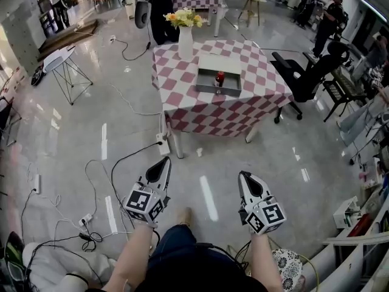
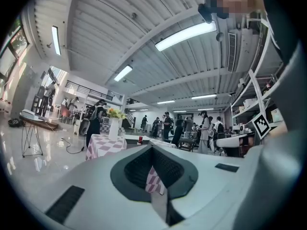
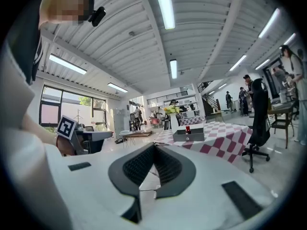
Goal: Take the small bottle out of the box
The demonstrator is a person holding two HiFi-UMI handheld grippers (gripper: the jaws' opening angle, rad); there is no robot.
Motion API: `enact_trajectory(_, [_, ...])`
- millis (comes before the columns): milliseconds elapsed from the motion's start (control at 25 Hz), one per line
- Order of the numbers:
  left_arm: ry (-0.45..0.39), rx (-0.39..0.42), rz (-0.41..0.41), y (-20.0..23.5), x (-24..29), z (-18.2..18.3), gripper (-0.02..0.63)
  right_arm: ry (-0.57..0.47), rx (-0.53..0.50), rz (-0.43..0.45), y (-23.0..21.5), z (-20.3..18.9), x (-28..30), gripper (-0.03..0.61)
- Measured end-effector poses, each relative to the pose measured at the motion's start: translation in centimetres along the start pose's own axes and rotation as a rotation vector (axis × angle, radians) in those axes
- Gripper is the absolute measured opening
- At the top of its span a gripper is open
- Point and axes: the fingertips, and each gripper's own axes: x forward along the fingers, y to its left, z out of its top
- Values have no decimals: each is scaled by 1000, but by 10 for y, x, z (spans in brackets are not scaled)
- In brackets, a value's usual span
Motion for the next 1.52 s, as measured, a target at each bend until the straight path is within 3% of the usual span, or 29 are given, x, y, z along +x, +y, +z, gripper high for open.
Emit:
enact_trajectory(680, [17,27,-114,87,133,12,2,-3,24,-81,-54,10,133,3])
enact_trajectory(1080, [34,-14,-141,111,153,-5,2,5,71,-129,-64,3,156,3])
enact_trajectory(1520, [64,-46,-81,146,168,-24,2,22,112,-110,-83,-9,198,5])
